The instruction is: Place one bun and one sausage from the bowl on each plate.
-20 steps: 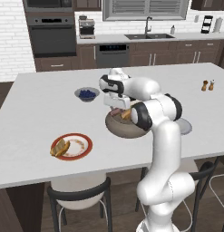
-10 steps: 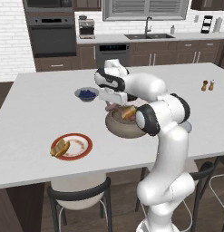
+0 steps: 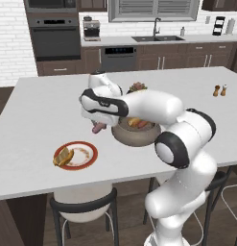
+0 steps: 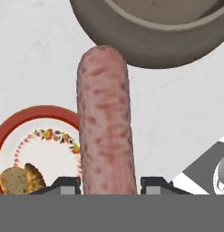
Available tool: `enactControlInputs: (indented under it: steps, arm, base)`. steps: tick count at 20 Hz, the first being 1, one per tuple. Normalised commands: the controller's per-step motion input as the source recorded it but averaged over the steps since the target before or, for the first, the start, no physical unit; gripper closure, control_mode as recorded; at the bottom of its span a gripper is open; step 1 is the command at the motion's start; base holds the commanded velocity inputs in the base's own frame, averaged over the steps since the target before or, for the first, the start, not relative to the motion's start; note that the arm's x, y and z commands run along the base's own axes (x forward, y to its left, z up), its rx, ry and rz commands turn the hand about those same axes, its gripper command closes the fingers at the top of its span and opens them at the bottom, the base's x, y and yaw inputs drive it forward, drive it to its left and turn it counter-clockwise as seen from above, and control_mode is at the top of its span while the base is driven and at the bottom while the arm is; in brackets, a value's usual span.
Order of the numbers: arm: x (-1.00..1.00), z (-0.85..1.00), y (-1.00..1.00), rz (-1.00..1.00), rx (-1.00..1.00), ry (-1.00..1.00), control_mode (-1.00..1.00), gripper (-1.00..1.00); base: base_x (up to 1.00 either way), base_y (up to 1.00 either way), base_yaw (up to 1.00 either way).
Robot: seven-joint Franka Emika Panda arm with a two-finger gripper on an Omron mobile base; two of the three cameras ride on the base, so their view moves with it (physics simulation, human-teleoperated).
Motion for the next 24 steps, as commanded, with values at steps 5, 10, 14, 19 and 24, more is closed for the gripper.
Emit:
enactControlInputs:
  steps: [5, 10, 14, 19, 24]
  arm:
    - [-0.32, -0.37, 0.56, 0.28, 0.0, -0.01, -1.0, 1.0]
    - [0.0, -0.24, 0.03, 0.19, 0.0, 0.05, -1.0, 1.0]
    - [0.0, -0.64, 0.32, 0.19, 0.0, 0.0, -1.0, 1.0]
    - [0.14, -0.57, 0.33, 0.15, 0.0, -0.04, -1.0, 1.0]
    - [0.22, -0.16, 0.06, 0.03, 0.0, -0.04, -1.0, 1.0]
  base:
    - [0.0, 0.0, 0.0]
    - [0.0, 0.0, 0.0]
    - [0.0, 0.0, 0.0]
    - [0.0, 0.0, 0.0]
    - [0.0, 0.0, 0.0]
